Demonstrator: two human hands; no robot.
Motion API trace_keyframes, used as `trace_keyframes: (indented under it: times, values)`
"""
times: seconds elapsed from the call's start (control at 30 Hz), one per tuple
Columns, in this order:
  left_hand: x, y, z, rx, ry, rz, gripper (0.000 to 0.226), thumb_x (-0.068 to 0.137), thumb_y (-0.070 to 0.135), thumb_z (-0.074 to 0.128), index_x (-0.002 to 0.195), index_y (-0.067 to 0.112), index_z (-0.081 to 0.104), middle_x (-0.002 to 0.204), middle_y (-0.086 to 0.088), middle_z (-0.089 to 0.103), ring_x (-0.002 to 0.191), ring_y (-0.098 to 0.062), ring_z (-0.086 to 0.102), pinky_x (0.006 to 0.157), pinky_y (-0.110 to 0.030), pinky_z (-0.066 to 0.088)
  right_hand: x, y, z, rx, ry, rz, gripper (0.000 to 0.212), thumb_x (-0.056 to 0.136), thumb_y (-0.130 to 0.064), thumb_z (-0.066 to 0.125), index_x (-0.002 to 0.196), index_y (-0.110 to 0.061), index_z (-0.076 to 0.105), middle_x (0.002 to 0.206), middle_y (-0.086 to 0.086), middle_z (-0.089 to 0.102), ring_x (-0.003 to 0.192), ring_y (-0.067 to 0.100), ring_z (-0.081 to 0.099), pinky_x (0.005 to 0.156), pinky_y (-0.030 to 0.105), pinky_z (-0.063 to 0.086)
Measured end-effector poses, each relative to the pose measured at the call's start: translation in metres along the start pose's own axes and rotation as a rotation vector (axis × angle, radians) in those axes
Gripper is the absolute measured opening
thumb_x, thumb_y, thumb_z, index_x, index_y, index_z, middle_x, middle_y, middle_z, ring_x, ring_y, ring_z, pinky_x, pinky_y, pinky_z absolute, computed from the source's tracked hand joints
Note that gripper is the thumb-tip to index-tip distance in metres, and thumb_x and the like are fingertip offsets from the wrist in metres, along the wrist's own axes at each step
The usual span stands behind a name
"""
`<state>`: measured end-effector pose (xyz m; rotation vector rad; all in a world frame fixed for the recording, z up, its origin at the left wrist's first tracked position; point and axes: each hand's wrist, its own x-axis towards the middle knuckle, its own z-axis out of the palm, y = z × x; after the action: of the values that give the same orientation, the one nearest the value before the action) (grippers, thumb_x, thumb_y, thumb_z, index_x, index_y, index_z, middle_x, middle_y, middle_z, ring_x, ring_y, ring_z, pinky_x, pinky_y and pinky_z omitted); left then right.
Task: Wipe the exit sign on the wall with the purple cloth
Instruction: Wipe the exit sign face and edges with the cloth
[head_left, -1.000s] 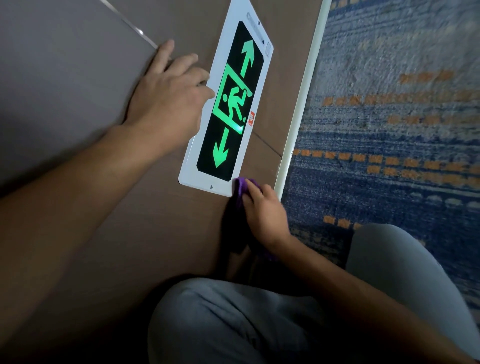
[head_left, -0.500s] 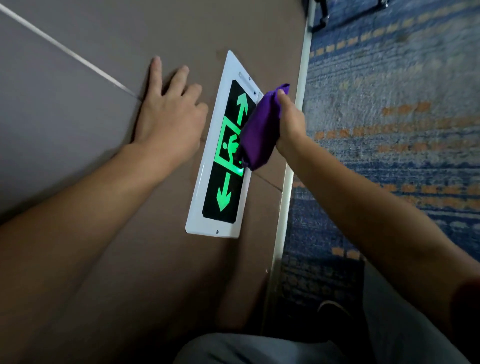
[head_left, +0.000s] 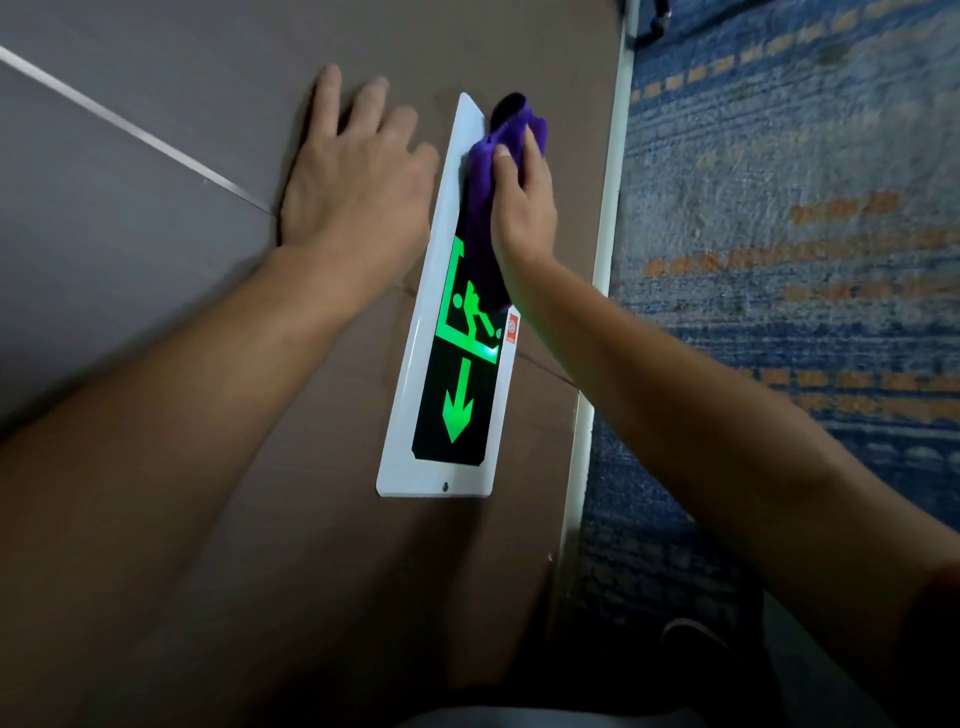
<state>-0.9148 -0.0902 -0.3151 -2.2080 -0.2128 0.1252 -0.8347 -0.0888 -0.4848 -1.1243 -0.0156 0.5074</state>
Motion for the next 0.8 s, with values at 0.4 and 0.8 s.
trace_keyframes:
  times: [0.4,0.8]
  values:
    - [0.002,-0.001,0.003,0.122,-0.08,0.017,0.04,0.099,0.023,0.046,0.132,0.015,0.067,0.155,-0.012,0.045,0.153,-0.037,0.019,0.125,-0.058,0.008,-0.131,0.05,-0.032,-0.273,-0.129,-0.137,0.06,0.106,-0.046,0.038,0.163,-0.033,0.023,0.159,-0.007,0.036,0.139,0.009,0.041,0.11,0.038,0.043]
    - [0.0,-0.002,0.004,0.11,-0.063,-0.004,0.038,0.094,0.024,0.054,0.127,0.015,0.07,0.153,-0.012,0.049,0.152,-0.038,0.022,0.125,-0.058,0.01,-0.239,0.063,-0.042,-0.338,-0.283,-0.359,0.07,0.106,-0.051,0.041,0.166,-0.022,0.018,0.175,-0.001,0.012,0.162,0.018,0.009,0.126,0.052,0.027]
